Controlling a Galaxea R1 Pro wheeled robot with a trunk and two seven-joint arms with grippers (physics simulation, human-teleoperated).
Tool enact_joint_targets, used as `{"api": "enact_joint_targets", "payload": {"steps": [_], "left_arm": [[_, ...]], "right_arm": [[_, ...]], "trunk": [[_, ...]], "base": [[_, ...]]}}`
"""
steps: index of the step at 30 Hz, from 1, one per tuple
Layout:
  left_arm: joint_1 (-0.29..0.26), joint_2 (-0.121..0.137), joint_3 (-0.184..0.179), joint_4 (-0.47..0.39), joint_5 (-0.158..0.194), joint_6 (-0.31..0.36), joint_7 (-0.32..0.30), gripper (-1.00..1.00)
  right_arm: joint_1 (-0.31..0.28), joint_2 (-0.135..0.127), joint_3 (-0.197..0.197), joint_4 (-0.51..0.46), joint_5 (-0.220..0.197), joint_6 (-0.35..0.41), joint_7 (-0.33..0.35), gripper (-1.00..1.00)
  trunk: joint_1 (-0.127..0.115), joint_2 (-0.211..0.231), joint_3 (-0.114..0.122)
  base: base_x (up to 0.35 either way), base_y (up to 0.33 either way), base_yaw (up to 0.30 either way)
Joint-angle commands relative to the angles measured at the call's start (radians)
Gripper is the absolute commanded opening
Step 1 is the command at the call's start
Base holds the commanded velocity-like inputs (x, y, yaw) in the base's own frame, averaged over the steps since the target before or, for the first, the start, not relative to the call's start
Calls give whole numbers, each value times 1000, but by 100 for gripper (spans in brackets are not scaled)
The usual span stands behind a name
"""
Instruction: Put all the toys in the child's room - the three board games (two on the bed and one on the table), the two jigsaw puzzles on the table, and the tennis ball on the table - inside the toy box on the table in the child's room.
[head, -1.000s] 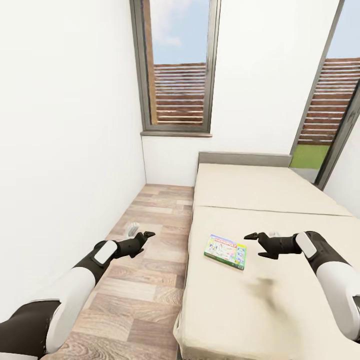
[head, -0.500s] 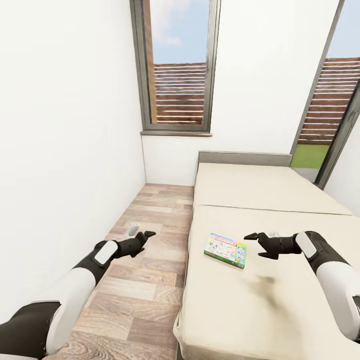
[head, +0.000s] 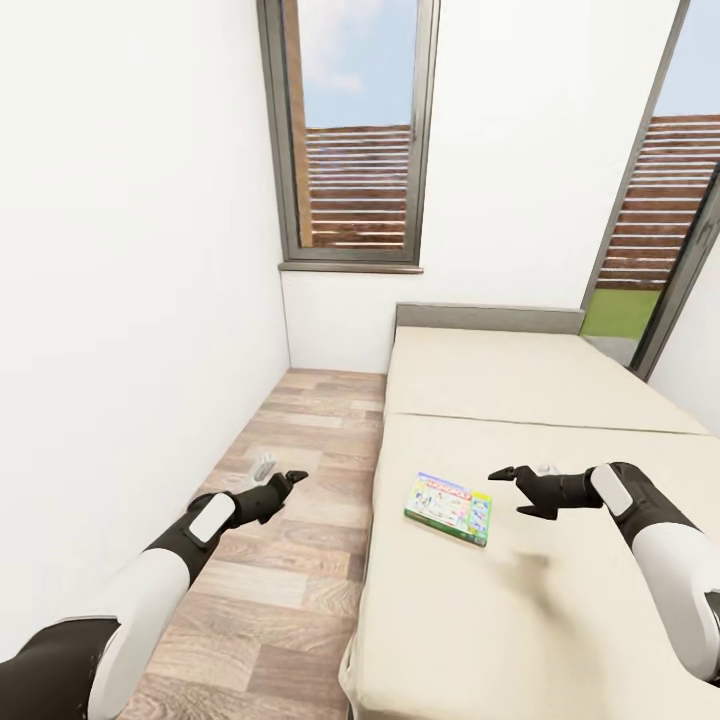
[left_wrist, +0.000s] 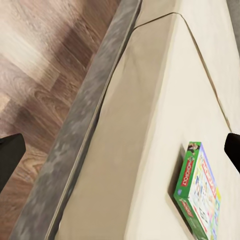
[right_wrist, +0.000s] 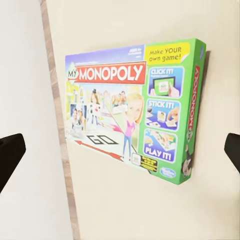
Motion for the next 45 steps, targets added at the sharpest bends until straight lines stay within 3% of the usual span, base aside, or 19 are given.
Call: {"api": "enact_joint_targets", "payload": {"steps": [1, 14, 22, 27, 34, 45], "left_arm": [[2, 0, 3, -1, 3, 0, -2, 100], [9, -1, 3, -1, 4, -18, -4, 100], [10, -2, 4, -2, 5, -19, -6, 100], [10, -2, 5, -2, 5, -19, -7, 100], [10, -2, 6, -2, 5, -19, -5, 100], [10, -3, 5, -2, 5, -15, -5, 100]], "right_arm": [[-1, 1, -7, 0, 11, 4, 3, 100], [-2, 6, -10, 9, 10, 3, -44, 100], [-2, 12, -12, 13, 6, -28, -114, 100], [-3, 36, -11, 14, 5, -67, -154, 100], [-7, 56, -9, 13, 7, -88, -171, 100], [-18, 59, -10, 12, 6, -97, -179, 100]], "trunk": [[0, 0, -1], [0, 0, -1], [0, 0, -1], [0, 0, -1], [0, 0, -2], [0, 0, -15]], "base": [[65, -34, 0], [27, -14, 0], [6, -3, 0], [2, -1, 0], [0, 0, 0], [0, 0, 0]]}}
